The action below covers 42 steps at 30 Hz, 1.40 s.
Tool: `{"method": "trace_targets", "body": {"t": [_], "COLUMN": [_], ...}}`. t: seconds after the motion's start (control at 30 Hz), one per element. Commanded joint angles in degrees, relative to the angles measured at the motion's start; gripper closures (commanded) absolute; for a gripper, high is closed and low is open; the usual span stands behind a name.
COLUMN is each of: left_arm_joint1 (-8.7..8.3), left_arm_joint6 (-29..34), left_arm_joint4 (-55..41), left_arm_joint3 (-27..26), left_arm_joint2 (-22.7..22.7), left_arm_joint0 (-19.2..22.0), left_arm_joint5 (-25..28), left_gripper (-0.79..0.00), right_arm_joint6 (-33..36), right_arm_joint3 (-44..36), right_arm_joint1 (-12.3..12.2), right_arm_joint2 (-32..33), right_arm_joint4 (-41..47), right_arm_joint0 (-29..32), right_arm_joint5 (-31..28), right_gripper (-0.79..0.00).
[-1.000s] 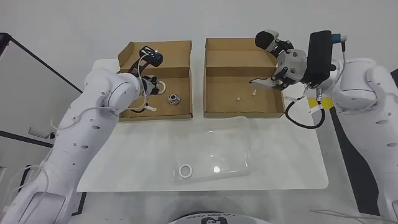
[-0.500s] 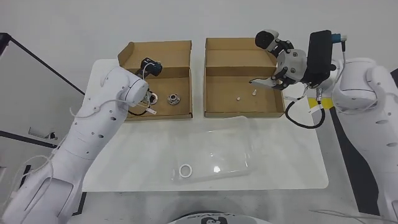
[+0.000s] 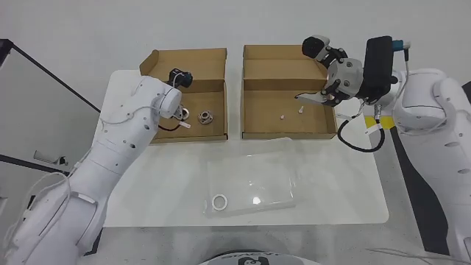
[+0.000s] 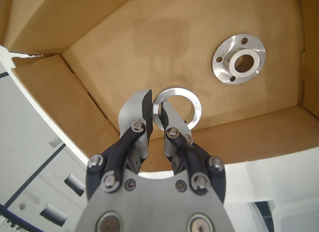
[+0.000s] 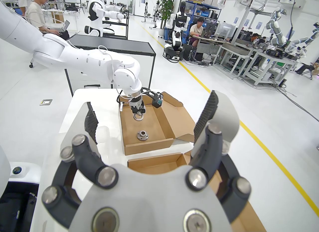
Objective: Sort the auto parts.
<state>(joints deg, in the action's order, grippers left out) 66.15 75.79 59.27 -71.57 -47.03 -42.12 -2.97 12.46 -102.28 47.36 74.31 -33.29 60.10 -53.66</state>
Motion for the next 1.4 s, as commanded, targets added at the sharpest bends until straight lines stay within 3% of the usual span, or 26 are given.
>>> {"method": "trace_targets", "body": {"t": [0.0, 0.3, 0.37, 0.4, 0.47, 0.5, 0.53, 0.73, 0.87, 1.13, 1.37], "left_arm_joint1": [0.74, 3.94, 4.47, 4.70, 5.11, 5.28, 5.42, 5.48, 4.51, 0.89, -2.09], "left_arm_joint6": [-1.34, -5.34, -5.52, -5.63, -5.81, -5.66, -5.56, -3.96, -3.06, 3.13, 12.21], "left_arm_joint4": [-0.56, -2.14, -2.54, -2.61, -2.72, -2.81, -2.84, -1.97, -1.17, 2.10, -3.11], "left_arm_joint3": [2.62, 11.91, 13.29, 13.90, 14.84, 15.20, 15.46, 15.44, 12.01, -4.71, -20.08], "left_arm_joint2": [1.14, 5.01, 5.46, 5.67, 5.94, 5.99, 6.02, 5.21, 2.75, -5.67, -12.92], "left_arm_joint0": [0.98, 4.48, 4.91, 5.16, 5.63, 5.86, 6.05, 6.39, 5.76, 1.51, -4.95], "left_arm_joint5": [-0.15, -1.31, -1.37, -1.26, -1.27, -1.27, -1.24, -1.51, -0.85, 3.13, 17.42], "left_gripper": [0.000, 0.000, -0.092, -0.151, -0.409, -0.650, -0.785, -0.785, -0.785, -0.785, -0.785], "right_arm_joint6": [0.00, 0.00, 0.00, 0.00, 0.00, 0.00, 0.00, 0.00, 0.00, 0.00, 0.00], "right_arm_joint3": [0.00, 0.00, 0.00, 0.00, 0.00, 0.00, 0.00, 0.00, 0.00, 0.00, 0.00], "right_arm_joint1": [0.00, 0.00, 0.00, 0.00, 0.00, 0.00, 0.00, 0.00, 0.00, 0.00, 0.00], "right_arm_joint2": [0.00, 0.00, 0.00, 0.00, 0.00, 0.00, 0.00, 0.00, 0.00, 0.00, 0.00], "right_arm_joint4": [0.00, 0.00, 0.00, 0.00, 0.00, 0.00, 0.00, 0.00, 0.00, 0.00, 0.00], "right_arm_joint0": [0.00, 0.00, 0.00, 0.00, 0.00, 0.00, 0.00, 0.00, 0.00, 0.00, 0.00], "right_arm_joint5": [0.00, 0.00, 0.00, 0.00, 0.00, 0.00, 0.00, 0.00, 0.00, 0.00, 0.00], "right_gripper": [-0.785, -0.785, -0.785, -0.785, -0.785, -0.785, -0.785, -0.785, -0.785, -0.785, -0.785]}}
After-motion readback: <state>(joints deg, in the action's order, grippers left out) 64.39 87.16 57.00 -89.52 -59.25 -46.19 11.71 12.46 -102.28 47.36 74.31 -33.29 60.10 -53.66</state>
